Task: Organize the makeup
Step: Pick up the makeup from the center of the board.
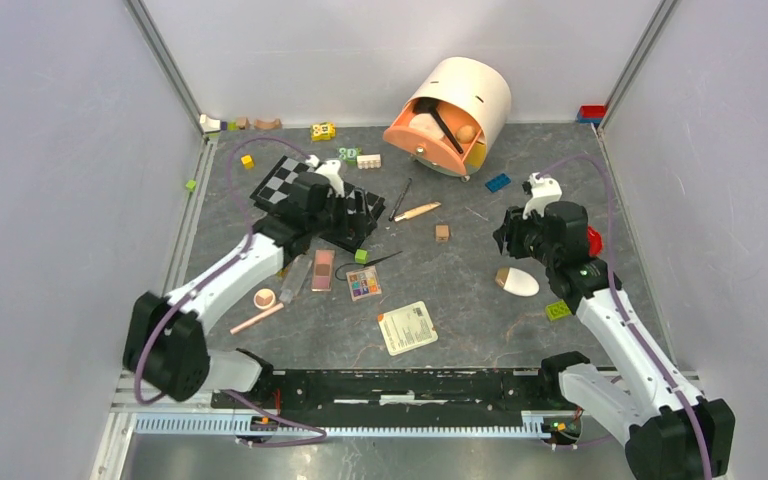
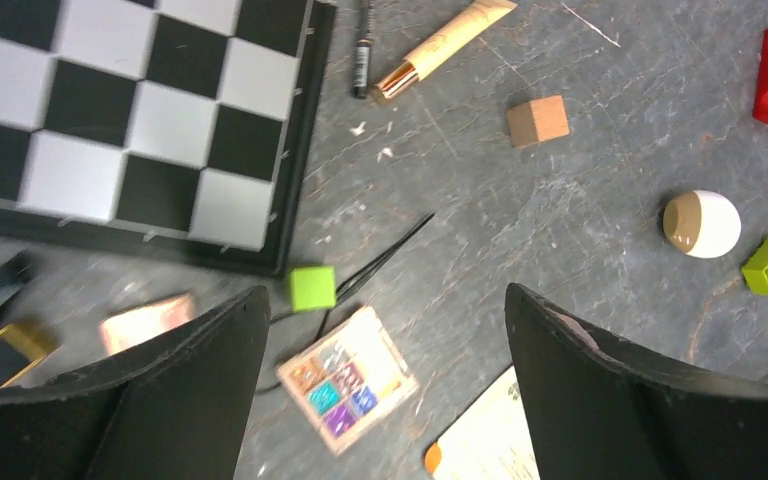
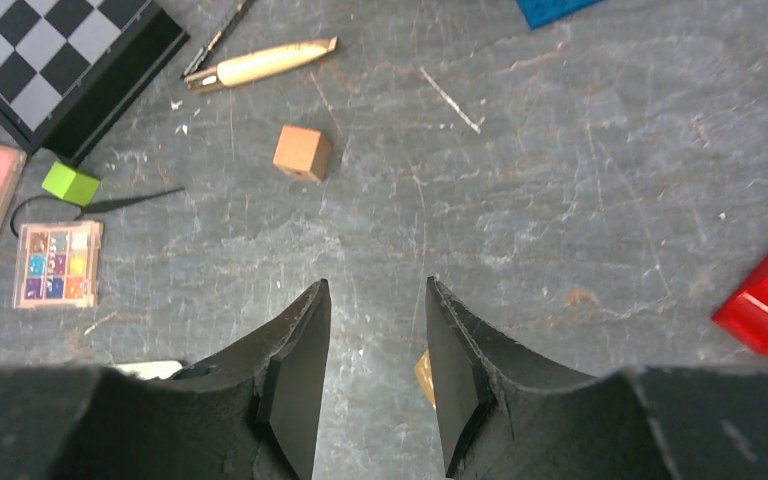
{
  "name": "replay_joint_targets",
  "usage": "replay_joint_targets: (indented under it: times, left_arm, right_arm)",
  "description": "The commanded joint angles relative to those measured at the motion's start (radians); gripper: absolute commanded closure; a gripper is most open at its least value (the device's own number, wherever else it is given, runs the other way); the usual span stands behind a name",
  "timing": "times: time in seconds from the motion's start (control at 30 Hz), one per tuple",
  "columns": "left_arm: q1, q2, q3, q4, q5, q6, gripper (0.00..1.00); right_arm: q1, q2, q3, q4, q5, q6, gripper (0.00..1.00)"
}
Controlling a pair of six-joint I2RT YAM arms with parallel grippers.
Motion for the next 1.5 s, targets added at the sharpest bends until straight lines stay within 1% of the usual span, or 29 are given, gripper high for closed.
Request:
replay_joint_targets:
  times: [0.0,0.1,0.17,0.33,0.43,0.57,0.7,0.87,1.03,1.23,1.3,1.47]
  left_arm:
    - [-0.031,0.162,0.010,0.276,0.040,-0.097,0.11]
    - [-0.042,0.292,0.057,0.394,0.069,-0.100,0.18]
    - [-0.050,0.371,0.099,0.445,0.075,-0.095,0.20]
    - [-0.060,0.553,0.244,0.491,0.106,-0.088,0.27]
    - [-0.062,0.632,0.319,0.493,0.103,-0.083,0.31]
    - [-0.063,0.713,0.402,0.459,0.061,-0.060,0.34]
    - [-0.062,0.779,0.461,0.434,0.035,-0.043,0.37]
    - [-0.063,0.842,0.498,0.426,0.016,-0.049,0.40]
    - [-0.062,0.874,0.493,0.437,-0.033,-0.058,0.39]
    - [-0.059,0.881,0.495,0.412,-0.091,-0.055,0.39]
    - [-0.060,0.878,0.505,0.372,-0.144,-0.050,0.39]
    - [-0.060,0.864,0.500,0.302,-0.219,-0.066,0.37]
  right_arm:
    - [0.000,-0.047,-0.036,0.008,-0.045,0.023,0.54]
    - [-0.001,-0.063,-0.045,-0.012,-0.054,0.018,0.54]
    - [-0.001,-0.076,-0.053,-0.024,-0.052,0.013,0.54]
    - [-0.001,-0.119,-0.084,-0.045,-0.049,0.011,0.54]
    - [0.000,-0.141,-0.100,-0.061,-0.040,0.007,0.54]
    - [0.000,-0.161,-0.109,-0.083,-0.025,-0.002,0.54]
    - [-0.001,-0.173,-0.109,-0.100,-0.012,-0.012,0.54]
    - [0.000,-0.175,-0.108,-0.109,-0.004,-0.018,0.54]
    - [0.000,-0.171,-0.106,-0.116,-0.005,-0.019,0.54]
    - [-0.001,-0.170,-0.103,-0.118,-0.005,-0.020,0.54]
    - [-0.001,-0.166,-0.101,-0.116,-0.006,-0.018,0.55]
    - [0.000,-0.162,-0.105,-0.109,-0.013,-0.011,0.54]
